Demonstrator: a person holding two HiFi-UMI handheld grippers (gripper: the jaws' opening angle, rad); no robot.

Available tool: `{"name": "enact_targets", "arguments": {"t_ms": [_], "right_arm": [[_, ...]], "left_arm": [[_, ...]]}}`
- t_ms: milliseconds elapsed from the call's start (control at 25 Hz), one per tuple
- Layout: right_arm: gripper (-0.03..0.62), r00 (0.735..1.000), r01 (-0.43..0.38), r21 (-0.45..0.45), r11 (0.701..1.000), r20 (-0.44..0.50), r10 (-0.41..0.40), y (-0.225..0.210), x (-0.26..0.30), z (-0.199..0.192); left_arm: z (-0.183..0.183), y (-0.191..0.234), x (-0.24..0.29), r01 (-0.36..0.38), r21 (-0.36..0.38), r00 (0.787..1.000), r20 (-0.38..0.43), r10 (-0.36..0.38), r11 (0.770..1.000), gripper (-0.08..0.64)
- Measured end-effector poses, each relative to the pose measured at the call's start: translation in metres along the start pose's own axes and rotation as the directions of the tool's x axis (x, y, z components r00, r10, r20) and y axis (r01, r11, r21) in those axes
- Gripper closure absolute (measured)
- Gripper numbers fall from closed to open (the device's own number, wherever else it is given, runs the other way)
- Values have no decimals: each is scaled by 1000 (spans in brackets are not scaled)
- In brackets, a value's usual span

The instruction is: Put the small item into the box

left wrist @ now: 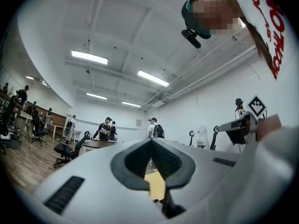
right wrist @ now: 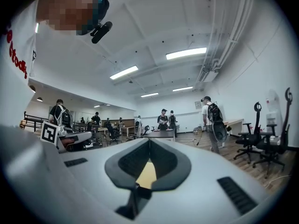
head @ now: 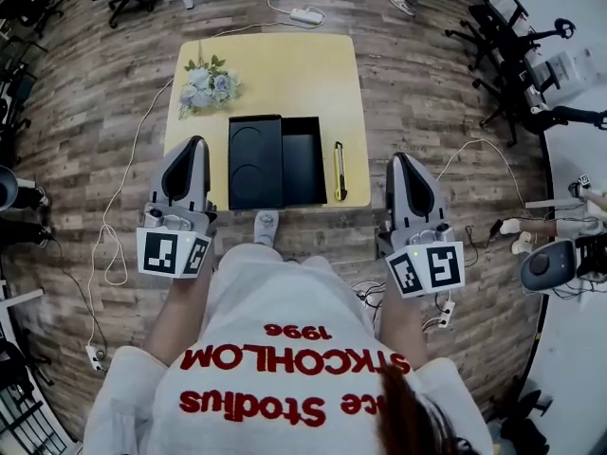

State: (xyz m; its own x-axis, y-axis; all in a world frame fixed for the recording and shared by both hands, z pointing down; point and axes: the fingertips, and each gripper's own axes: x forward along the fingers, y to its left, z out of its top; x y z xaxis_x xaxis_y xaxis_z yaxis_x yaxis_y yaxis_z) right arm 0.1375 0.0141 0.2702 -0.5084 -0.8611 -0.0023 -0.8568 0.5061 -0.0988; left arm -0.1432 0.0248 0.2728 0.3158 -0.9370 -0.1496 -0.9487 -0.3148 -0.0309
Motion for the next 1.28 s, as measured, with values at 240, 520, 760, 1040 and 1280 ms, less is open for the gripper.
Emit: {"name": "enact_targets", "arguments": {"t_ms": [240, 520, 760, 1040, 1280], "right_arm": [[588, 999, 43, -4, 999, -11, -43, -11, 36, -2], [588, 995, 90, 11, 996, -39, -89, -20, 73, -6], [587, 993, 107, 34, 994, -63, -104, -27, 89, -11], [587, 995, 62, 30, 998, -75, -60, -38, 101, -9], [586, 996, 18, 22, 1000, -83, -16, -47, 111, -2]], "left_arm": [[-7, 23, 47, 50, -9, 999, 10, -50, 999, 554], [-18, 45, 89, 115, -35, 993, -4, -115, 993, 554], [-28, 48, 106, 139, -58, 990, -20, -140, 989, 554], [-34, 40, 110, 103, -68, 994, -32, -106, 992, 554], [-33, 31, 120, 79, -65, 996, -28, -81, 995, 554]]}}
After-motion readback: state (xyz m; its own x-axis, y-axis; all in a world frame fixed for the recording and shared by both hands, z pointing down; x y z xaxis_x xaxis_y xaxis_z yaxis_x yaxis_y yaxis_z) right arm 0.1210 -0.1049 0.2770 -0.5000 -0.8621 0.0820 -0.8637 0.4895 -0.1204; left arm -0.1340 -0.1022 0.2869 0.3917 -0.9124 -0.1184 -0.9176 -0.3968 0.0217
